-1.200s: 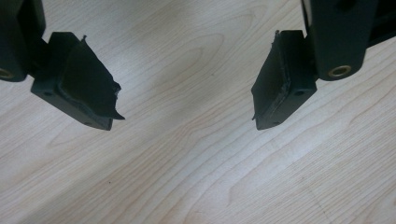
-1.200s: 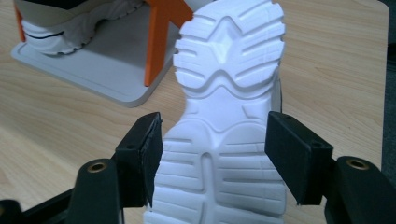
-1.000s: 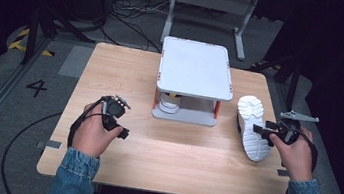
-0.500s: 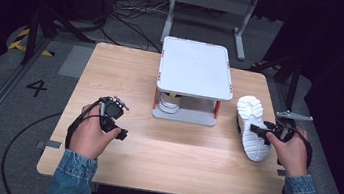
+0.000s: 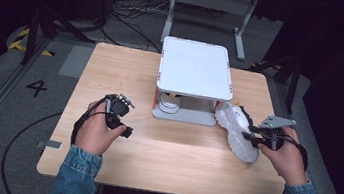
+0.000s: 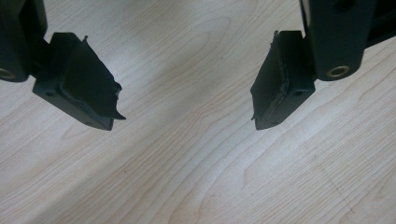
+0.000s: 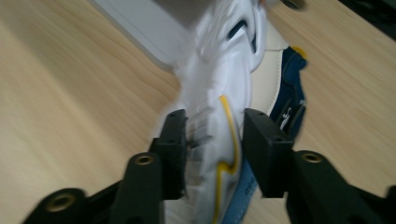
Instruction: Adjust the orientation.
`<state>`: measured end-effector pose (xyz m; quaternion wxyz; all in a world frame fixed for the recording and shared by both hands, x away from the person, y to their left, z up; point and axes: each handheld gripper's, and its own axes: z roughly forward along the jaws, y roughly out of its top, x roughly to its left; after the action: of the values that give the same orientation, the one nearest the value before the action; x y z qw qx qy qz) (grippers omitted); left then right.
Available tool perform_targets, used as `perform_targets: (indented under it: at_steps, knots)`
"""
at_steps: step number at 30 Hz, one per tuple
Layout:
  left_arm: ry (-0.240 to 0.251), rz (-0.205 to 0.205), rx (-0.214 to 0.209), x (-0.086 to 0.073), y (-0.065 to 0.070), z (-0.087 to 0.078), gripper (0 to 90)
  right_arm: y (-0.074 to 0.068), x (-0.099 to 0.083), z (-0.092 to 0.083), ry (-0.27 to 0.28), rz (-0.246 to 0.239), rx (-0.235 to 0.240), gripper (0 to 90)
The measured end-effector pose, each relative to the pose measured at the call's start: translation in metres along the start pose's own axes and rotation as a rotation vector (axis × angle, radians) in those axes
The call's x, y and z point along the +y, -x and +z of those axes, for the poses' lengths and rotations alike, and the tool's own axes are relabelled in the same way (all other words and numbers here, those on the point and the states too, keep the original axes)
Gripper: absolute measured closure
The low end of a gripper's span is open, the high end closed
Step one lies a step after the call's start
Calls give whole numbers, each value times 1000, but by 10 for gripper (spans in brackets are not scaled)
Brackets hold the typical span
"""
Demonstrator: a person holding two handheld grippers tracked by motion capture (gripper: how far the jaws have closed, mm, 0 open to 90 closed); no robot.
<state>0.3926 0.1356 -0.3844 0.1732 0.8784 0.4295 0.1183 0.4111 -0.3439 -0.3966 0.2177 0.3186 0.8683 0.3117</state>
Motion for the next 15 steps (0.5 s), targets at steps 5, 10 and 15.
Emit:
perform_targets:
  at_steps: [5,10,15]
  knots:
    - [2,1,-2,0,1,-1,236,-10,5,1,-18,-39,-17,597]
    - [4,-5,2,-1,-1,-2,236,-9,5,-2,2,-2,40,575]
    - [1,-7,-1,-1,0,-1,235,-17,9,-4,9,-34,63,591]
